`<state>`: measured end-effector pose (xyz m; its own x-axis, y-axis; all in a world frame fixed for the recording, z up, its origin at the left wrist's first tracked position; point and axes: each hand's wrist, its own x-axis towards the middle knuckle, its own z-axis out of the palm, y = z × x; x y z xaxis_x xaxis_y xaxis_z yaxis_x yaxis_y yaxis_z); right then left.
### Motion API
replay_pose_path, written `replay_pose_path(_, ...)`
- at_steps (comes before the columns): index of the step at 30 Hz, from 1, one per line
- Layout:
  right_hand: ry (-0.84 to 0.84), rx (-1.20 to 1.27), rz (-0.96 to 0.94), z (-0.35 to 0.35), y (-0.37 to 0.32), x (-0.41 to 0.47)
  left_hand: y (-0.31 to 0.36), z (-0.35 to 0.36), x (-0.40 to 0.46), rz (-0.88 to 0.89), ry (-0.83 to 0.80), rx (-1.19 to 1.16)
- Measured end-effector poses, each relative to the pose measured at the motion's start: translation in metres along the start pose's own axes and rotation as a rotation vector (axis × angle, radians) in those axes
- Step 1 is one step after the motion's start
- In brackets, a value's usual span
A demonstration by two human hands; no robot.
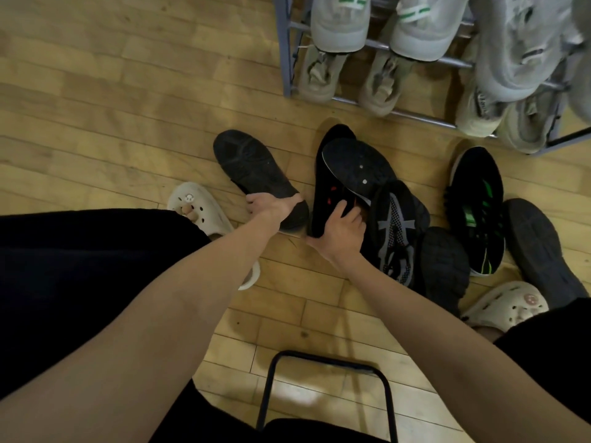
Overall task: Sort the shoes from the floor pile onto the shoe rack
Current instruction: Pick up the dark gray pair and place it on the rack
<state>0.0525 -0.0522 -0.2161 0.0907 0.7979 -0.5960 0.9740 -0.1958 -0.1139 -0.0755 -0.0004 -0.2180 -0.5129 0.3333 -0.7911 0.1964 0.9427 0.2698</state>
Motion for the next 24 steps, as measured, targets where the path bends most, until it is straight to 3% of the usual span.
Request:
replay_pose_path(8,-0.069,0.379,0.075,-0.031,0.005,0.001,-0.021,-0.030,-0.004,-0.022,-0.044,-0.087)
replay_pose_path(14,-0.091,1.086,0.158,-0.083,0.031,-0.012,-0.022,-0.059,-0.030,0.058,-0.130,-0.285)
replay_pose_path(18,-0.314,1.714,0.233,-0.113,0.050,-0.038,-0.030,-0.069,-0.052,0.131,-0.146,-0.267)
replay_pose_path(24,-0.521,2.112,0.190,-0.119,0.075,-0.084,-0.028,-0.084,-0.086,0.312,-0.115,-0.093)
